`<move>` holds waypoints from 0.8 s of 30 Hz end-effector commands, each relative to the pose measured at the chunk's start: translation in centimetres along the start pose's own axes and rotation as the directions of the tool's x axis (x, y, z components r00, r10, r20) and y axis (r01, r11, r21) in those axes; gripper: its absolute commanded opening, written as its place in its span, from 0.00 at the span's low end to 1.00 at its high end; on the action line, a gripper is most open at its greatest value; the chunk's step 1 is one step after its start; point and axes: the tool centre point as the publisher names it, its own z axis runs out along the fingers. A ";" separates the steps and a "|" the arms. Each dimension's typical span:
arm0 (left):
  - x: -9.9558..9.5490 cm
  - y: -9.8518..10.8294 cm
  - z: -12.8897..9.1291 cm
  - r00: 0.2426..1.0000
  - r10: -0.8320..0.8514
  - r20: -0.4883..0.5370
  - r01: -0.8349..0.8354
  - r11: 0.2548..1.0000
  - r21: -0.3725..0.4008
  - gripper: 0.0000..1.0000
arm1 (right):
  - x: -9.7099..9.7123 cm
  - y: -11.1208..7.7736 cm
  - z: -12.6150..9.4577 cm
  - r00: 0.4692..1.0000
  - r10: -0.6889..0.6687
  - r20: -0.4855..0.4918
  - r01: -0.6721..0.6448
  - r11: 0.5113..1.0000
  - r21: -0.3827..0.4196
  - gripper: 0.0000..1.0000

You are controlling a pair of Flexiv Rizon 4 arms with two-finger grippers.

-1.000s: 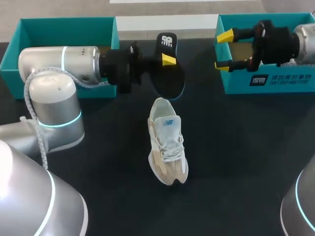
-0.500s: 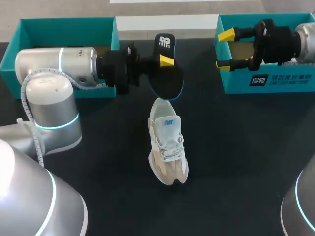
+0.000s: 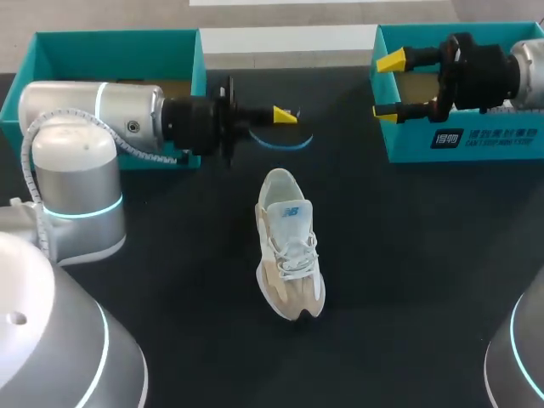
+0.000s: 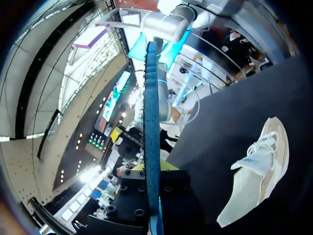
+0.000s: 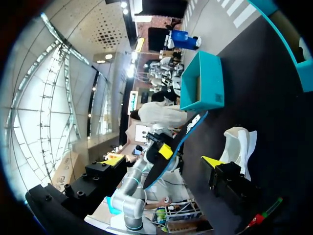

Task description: Take the shoe out of the shoebox, open the shoe tongue, remove and reinsert the insole, then place the shoe into the shoebox

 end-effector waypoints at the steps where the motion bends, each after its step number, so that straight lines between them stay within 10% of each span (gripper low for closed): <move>1: -0.3 0.0 0.1 0.428 -0.893 -0.139 0.904 0.425 0.052 0.00 | 0.1 -0.1 0.0 1.000 0.002 0.005 -0.002 1.000 -0.001 1.00; 18: -0.9 0.0 0.2 0.463 -0.880 -0.106 0.886 0.458 0.065 0.00 | 0.1 -0.1 0.0 1.000 0.002 0.005 -0.002 1.000 -0.001 1.00; 24: -1.8 0.4 0.4 -0.163 -0.983 -0.087 0.986 -0.165 0.014 0.00 | 0.1 -0.1 0.0 1.000 0.002 0.005 -0.002 1.000 -0.001 1.00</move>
